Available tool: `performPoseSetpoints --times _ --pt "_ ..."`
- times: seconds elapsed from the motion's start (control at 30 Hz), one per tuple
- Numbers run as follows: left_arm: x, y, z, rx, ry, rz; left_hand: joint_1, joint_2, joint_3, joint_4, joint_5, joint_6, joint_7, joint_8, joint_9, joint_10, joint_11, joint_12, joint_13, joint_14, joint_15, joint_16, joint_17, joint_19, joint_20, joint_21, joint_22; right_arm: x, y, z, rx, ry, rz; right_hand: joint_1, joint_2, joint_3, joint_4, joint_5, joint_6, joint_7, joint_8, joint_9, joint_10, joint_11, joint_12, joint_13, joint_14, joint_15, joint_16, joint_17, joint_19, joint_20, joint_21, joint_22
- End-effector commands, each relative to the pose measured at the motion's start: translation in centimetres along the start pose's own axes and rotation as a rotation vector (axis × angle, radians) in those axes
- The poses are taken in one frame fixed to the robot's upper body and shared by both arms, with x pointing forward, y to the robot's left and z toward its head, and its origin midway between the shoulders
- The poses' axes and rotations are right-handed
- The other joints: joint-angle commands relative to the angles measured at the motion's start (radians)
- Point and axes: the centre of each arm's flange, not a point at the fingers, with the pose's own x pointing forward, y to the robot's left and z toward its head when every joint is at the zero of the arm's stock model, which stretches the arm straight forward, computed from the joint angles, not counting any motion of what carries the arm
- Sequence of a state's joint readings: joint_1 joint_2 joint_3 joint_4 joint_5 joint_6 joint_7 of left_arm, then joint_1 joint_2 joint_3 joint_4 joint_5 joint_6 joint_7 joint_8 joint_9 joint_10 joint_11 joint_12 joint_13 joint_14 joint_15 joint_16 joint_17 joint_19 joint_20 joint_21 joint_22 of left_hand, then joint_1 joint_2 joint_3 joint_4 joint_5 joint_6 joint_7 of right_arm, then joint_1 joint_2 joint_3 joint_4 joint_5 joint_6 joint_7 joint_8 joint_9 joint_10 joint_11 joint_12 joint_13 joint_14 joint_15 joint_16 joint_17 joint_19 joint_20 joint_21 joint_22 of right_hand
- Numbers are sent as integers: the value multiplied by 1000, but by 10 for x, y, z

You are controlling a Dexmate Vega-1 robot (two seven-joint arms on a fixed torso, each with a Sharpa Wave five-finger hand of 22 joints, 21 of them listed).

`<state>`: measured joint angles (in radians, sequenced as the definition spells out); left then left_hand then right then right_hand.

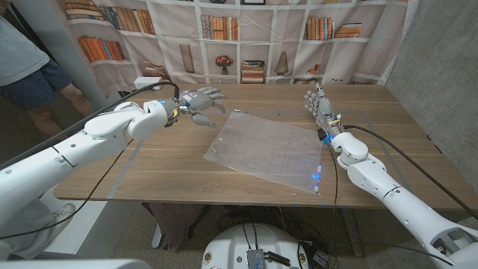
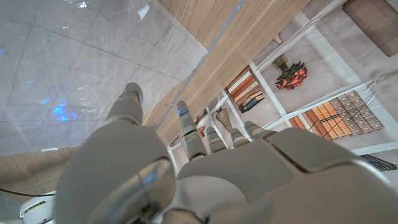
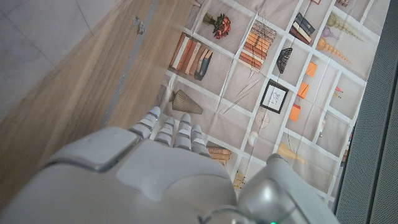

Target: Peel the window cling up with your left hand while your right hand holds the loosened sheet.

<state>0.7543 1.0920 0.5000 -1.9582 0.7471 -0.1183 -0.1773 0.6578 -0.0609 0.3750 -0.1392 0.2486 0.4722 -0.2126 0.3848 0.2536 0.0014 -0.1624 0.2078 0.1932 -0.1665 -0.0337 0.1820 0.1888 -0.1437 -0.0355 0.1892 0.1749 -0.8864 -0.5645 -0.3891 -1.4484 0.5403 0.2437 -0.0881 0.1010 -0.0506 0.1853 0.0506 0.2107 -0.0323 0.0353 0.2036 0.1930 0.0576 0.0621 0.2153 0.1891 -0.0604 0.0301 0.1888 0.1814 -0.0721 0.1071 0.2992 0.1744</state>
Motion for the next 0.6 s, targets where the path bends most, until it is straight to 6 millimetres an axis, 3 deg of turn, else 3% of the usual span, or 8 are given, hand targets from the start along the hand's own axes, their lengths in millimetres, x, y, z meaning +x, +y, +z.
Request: performPoseSetpoints --times 0.03,0.2,0.4,0.6 --pt "4 -9 2 47 -50 -103 -25 -34 -28 13 21 -76 -4 -34 -5 -8 1 -3 6 -148 -68 9 5 -17 -23 5 5 -3 0 -3 -7 -7 -15 10 4 1 -8 -3 8 6 4 2 7 -3 8 3 2 0 4 3 2 -2 -2 5" --pt "4 -16 5 81 -71 -113 -40 -41 -38 21 26 -107 -4 -48 -8 -11 2 -4 6 -146 -69 12 6 -18 -23 6 6 -3 -1 -5 -9 1 -27 11 3 0 -9 -3 8 6 4 2 7 -5 8 3 1 -1 3 3 1 -1 -4 5" --pt "3 -24 6 85 -85 -129 -97 -68 -79 44 41 -11 -1 -12 -11 8 -1 5 6 -121 -80 19 5 11 -35 17 5 -3 -2 -6 -18 6 -32 11 2 -1 -10 -3 9 6 4 2 8 -5 9 3 2 -1 3 3 0 -1 -6 5" --pt "-3 -27 0 95 -94 -50 -148 -91 -117 62 55 7 -5 -12 -18 45 -2 18 6 -80 -100 29 6 32 -39 21 5 -4 -3 -8 -11 10 -41 4 -1 -6 -8 -4 10 5 4 2 8 -5 8 3 2 0 4 4 -1 1 -10 5"
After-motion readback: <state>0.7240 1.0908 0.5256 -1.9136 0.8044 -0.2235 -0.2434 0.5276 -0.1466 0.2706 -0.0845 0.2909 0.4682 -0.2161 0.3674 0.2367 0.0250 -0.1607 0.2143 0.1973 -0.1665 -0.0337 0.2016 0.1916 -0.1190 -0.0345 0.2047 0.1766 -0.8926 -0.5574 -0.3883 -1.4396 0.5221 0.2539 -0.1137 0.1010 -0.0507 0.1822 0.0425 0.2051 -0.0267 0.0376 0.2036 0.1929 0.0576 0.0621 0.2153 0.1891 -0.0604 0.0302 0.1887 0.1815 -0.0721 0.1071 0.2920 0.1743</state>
